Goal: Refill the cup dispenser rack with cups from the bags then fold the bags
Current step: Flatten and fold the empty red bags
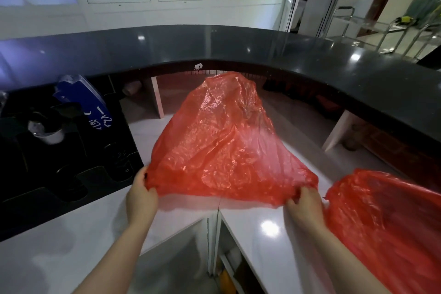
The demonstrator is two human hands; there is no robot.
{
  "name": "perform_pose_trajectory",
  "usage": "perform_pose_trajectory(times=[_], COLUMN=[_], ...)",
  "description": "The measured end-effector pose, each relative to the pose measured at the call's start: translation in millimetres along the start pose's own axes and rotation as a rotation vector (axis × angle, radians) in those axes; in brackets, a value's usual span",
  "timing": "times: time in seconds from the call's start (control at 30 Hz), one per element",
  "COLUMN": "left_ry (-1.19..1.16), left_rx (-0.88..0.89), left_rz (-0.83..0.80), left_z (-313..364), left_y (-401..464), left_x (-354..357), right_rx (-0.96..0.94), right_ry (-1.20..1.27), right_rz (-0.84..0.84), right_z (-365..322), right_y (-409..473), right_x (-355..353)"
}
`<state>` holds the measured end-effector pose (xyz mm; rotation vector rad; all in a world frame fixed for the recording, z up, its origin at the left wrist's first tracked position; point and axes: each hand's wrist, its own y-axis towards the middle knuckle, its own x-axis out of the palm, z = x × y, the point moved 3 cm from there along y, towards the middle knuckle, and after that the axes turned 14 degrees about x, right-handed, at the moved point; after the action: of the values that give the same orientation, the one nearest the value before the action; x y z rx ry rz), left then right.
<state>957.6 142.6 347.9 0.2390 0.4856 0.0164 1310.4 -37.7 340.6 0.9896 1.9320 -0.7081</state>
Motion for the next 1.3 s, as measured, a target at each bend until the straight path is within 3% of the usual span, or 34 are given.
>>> perform_pose_trajectory(times=[0.3, 0.5, 0.6, 0.8, 0.93, 1.0, 1.2, 1.3], left_ry=[0.092, -0.198, -0.243, -0.01, 0.067, 0.071, 0.0, -0.018], left_rx=[-0.057, -0.246, -0.282, 0.031, 0.175, 0.209, 0.232, 0.219], left_rz=[0.011, 0.225, 0.243, 0.074, -0.101, -0.152, -0.196, -0.158], left_z=[-22.4, -14.2, -8.4, 19.3, 25.6, 25.1, 24.1, 26.1], left_y=[-9.9, -23.7, -28.5, -41.2, -47.9, -52.6, -77.1, -82.5], left_x=[-7.7, -4.2, -5.3, -9.7, -29.5, -36.5, -41.1, -41.8], right_rx=[-0.05, 0.07, 0.134, 0.329, 0.34, 0.238, 0.016, -0.023], right_ry=[-0.149, 0.09, 0.204, 0.575, 0.713, 0.583, 0.214, 0.047], right_rz=[0.037, -0.01, 0.026, 0.205, 0.065, 0.076, 0.456, 0.409], right_z=[46.7, 73.1, 81.9, 90.3, 86.8, 79.8, 54.7, 34.2], right_y=[15.4, 0.0, -14.1, -35.7, -64.2, -88.4, -174.0, -189.5], right_x=[-31.4, -42.0, -48.3, -68.5, -73.9, -76.1, -67.5, -58.3])
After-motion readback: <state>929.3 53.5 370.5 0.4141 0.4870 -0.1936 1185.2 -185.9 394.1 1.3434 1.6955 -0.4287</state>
